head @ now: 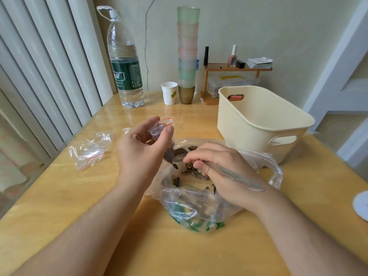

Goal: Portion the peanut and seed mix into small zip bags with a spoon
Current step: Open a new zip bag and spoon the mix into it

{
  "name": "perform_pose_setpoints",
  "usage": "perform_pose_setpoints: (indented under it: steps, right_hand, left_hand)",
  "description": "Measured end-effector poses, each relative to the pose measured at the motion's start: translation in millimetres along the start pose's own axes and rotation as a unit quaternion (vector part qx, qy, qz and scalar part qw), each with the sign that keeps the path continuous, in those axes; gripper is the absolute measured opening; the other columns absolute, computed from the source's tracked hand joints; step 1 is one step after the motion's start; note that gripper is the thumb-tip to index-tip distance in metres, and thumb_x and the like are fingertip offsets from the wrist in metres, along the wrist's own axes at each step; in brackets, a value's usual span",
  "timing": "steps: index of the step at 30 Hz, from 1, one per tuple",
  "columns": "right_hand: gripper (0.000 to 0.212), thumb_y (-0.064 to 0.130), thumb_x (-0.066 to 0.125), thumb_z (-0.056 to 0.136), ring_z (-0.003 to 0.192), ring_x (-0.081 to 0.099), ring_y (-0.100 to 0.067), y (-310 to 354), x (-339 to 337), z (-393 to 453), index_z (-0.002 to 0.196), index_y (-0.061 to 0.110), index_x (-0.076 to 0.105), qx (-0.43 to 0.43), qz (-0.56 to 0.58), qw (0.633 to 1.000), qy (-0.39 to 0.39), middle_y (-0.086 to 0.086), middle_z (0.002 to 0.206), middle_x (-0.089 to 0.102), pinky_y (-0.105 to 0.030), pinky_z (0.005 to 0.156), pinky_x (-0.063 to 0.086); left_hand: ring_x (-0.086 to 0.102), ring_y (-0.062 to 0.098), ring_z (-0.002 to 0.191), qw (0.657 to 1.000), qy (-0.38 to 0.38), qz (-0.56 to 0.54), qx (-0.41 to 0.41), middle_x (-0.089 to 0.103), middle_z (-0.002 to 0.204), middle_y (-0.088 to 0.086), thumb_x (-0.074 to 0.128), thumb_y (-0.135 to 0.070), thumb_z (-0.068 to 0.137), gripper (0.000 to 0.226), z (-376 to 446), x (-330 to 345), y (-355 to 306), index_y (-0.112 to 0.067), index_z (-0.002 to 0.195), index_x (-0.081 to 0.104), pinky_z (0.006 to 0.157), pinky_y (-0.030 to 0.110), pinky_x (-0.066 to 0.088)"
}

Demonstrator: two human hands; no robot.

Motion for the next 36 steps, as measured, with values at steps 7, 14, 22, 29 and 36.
perform_pose_setpoints:
  steps: [7, 14, 22, 29, 36]
  right_hand:
    - [0.026, 0.021, 0.057, 0.104, 0.084, 0.065, -0.015, -7, -28, -4, 0.092, 0.039, 0.071, 0.063, 0.045, 0.996, 0.036, 0.012, 0.100, 0.065, -0.038, 0.079, 0.056]
    - [0.025, 0.038, 0.050, 0.105, 0.070, 0.064, -0.008, -7, -43, -4, 0.090, 0.031, 0.069, 0.073, -0.007, 0.987, -0.144, 0.018, 0.075, 0.067, -0.032, 0.069, 0.051]
    - [0.042, 0.047, 0.050, 0.106, 0.044, 0.055, -0.004, -12, -31, -4, 0.078, 0.020, 0.066, 0.209, 0.035, 0.970, -0.116, 0.000, 0.058, 0.068, -0.026, 0.061, 0.042]
    - [0.036, 0.048, 0.049, 0.106, 0.054, 0.062, -0.007, -26, -27, -1, 0.080, 0.028, 0.064, 0.221, -0.002, 0.964, -0.150, 0.010, 0.065, 0.071, -0.035, 0.068, 0.055]
    - [0.030, 0.046, 0.049, 0.105, 0.057, 0.067, -0.005, -18, -12, 1, 0.085, 0.028, 0.061, 0.191, -0.006, 0.974, -0.125, 0.015, 0.073, 0.070, -0.029, 0.067, 0.055]
  left_hand:
    - [0.054, -0.004, 0.059, 1.000, 0.009, 0.014, -0.008, 0.059, 0.058, -0.024, 0.085, -0.036, 0.086, 0.039, 1, 0, 4, -0.025, 0.122, 0.076, 0.066, 0.019, 0.047]
    - [0.075, 0.004, 0.084, 0.999, 0.042, 0.002, -0.028, 0.080, 0.089, -0.014, 0.085, -0.031, 0.086, 0.044, -7, 4, 0, -0.021, 0.127, 0.074, 0.078, 0.021, 0.057]
    - [0.075, 0.010, 0.094, 0.978, 0.174, 0.112, 0.016, 0.079, 0.101, -0.019, 0.083, -0.054, 0.077, 0.054, -19, 13, 3, -0.031, 0.125, 0.075, 0.090, 0.038, 0.062]
    - [0.069, -0.003, 0.098, 0.949, 0.225, 0.215, 0.049, 0.076, 0.098, -0.018, 0.080, -0.063, 0.078, 0.062, -17, 14, 10, -0.038, 0.133, 0.068, 0.092, 0.030, 0.058]
    - [0.067, -0.004, 0.093, 0.917, 0.240, 0.304, 0.094, 0.073, 0.094, -0.023, 0.076, -0.063, 0.081, 0.065, -20, 20, 9, -0.042, 0.141, 0.059, 0.079, 0.003, 0.040]
Point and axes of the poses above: each hand's wrist, its own z-axis towards the middle knuckle, its own x-axis out of the palm, y = z × x, the point moved 3 cm from there along z, towards the middle knuckle
